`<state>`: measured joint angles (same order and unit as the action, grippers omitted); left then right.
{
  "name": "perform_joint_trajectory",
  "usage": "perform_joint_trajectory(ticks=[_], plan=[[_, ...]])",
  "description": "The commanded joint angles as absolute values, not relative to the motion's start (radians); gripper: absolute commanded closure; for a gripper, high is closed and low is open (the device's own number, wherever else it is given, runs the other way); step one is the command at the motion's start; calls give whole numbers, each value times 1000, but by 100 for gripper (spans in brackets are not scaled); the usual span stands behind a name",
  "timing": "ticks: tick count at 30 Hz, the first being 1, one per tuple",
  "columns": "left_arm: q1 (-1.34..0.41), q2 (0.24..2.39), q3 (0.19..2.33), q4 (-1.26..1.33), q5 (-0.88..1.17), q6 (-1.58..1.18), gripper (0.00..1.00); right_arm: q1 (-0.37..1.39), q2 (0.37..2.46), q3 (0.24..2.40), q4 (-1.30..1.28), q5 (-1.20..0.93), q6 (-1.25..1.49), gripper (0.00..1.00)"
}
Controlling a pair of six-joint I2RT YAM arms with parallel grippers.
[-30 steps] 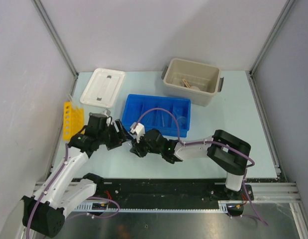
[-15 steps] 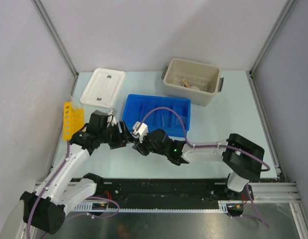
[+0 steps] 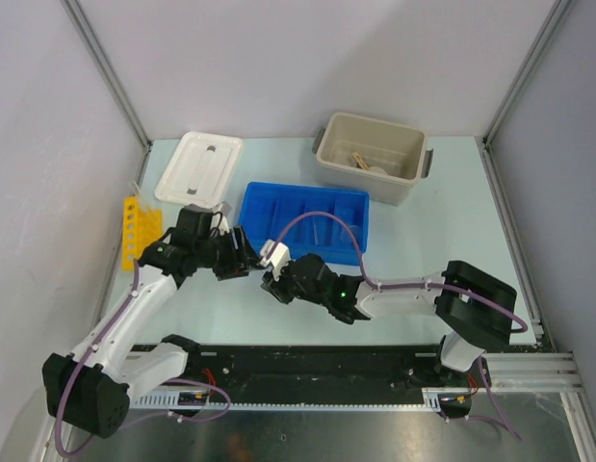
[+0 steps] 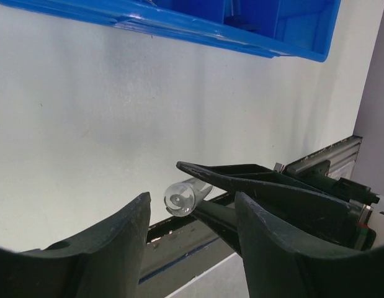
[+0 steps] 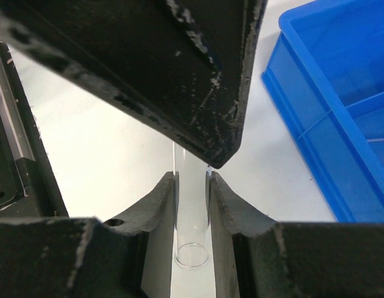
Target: Organize the chemistry lab equipment
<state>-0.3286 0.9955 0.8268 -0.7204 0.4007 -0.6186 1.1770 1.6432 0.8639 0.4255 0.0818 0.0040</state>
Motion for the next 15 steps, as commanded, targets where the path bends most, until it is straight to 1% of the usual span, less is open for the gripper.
perform_joint_trajectory(ticks=[1, 12, 15], plan=[[-320, 1013, 857, -711, 419, -580, 40, 1191, 1602, 857, 476, 121, -24, 82], [-301, 1043, 860, -711, 425, -566, 53, 1193, 1603, 856, 477, 136, -28, 81], [-299, 1044, 858, -711, 426, -563, 61, 1193, 1605, 856, 476, 138, -28, 78]])
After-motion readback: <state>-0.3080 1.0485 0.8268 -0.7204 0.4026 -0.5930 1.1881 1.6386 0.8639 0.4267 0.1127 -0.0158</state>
